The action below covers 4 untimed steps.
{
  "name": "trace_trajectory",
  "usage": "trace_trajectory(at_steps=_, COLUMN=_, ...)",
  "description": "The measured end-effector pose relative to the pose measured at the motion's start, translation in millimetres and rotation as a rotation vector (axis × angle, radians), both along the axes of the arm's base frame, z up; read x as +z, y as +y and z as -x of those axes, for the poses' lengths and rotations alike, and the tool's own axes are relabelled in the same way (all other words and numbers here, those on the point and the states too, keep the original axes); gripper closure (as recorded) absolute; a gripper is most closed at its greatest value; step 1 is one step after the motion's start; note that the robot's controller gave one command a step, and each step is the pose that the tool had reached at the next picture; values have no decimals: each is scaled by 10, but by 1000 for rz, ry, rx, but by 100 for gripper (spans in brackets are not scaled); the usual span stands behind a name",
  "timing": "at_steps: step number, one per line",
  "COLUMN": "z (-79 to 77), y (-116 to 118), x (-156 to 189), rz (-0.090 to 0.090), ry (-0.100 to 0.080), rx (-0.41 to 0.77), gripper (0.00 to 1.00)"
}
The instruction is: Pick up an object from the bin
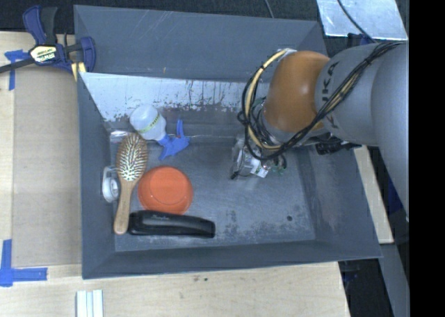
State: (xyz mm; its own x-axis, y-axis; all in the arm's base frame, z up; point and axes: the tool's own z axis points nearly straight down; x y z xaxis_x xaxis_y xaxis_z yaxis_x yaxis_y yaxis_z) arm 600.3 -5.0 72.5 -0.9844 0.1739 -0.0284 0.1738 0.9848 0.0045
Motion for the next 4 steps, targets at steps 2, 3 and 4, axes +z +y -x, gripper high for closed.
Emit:
trace_trajectory(at_steps=2, z=40, y=0, x=289, rz=-1, ry=14, rx=2, gripper=100)
trace_trajectory(at_steps=3, z=15, y=-1, x=641, rz=0, ry=6, rx=2, gripper=100)
trace_trajectory(at_steps=4, z=11, y=-1, x=885, rz=-1, ry=5, rx=2, gripper=100)
